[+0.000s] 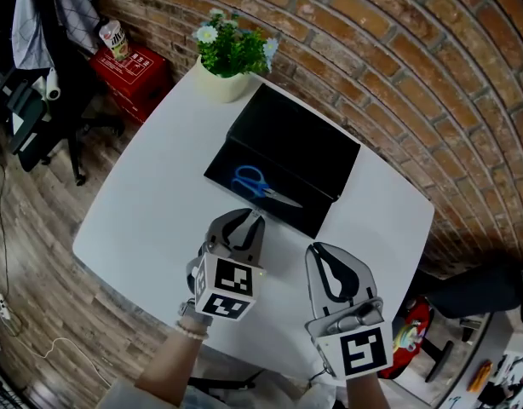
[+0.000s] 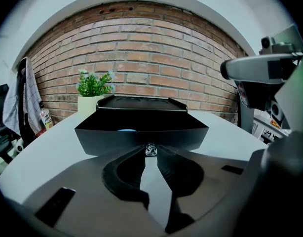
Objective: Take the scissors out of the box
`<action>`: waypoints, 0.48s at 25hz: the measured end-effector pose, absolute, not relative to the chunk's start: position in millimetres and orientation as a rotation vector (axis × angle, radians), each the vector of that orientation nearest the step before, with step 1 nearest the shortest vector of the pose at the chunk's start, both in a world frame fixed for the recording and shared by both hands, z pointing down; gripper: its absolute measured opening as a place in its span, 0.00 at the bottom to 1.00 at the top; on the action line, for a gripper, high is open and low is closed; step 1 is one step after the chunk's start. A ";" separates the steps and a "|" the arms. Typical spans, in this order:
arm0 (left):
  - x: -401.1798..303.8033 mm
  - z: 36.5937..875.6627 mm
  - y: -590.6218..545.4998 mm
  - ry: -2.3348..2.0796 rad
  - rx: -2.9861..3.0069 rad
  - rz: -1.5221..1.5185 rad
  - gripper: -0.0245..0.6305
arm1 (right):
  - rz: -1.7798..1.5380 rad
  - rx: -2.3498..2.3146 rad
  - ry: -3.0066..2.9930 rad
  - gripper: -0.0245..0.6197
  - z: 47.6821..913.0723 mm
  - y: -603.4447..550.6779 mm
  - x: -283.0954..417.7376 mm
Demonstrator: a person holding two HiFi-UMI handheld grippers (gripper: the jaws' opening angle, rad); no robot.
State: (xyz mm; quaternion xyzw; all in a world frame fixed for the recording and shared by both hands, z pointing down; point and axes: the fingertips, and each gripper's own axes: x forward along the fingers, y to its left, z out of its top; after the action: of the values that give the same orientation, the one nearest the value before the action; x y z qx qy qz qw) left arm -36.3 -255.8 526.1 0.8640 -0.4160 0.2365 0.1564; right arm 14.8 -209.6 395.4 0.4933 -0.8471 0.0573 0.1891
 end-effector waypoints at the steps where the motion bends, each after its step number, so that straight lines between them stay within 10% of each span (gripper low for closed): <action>1: -35.9 526.2 -256.1 -1.191 2.475 0.679 0.14 | 0.163 1.385 -2.382 0.11 396.2 -210.0 15.1; 12: -37.9 525.4 -255.4 -1.171 2.502 0.682 0.14 | 0.151 1.329 -2.394 0.11 400.1 -218.0 12.1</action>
State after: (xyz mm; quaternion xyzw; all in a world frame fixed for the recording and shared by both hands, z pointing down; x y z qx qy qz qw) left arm -37.9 -255.4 525.4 0.8696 -0.4070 0.2371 0.1478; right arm 12.1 -218.0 400.1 0.4750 -0.8557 0.0540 0.1984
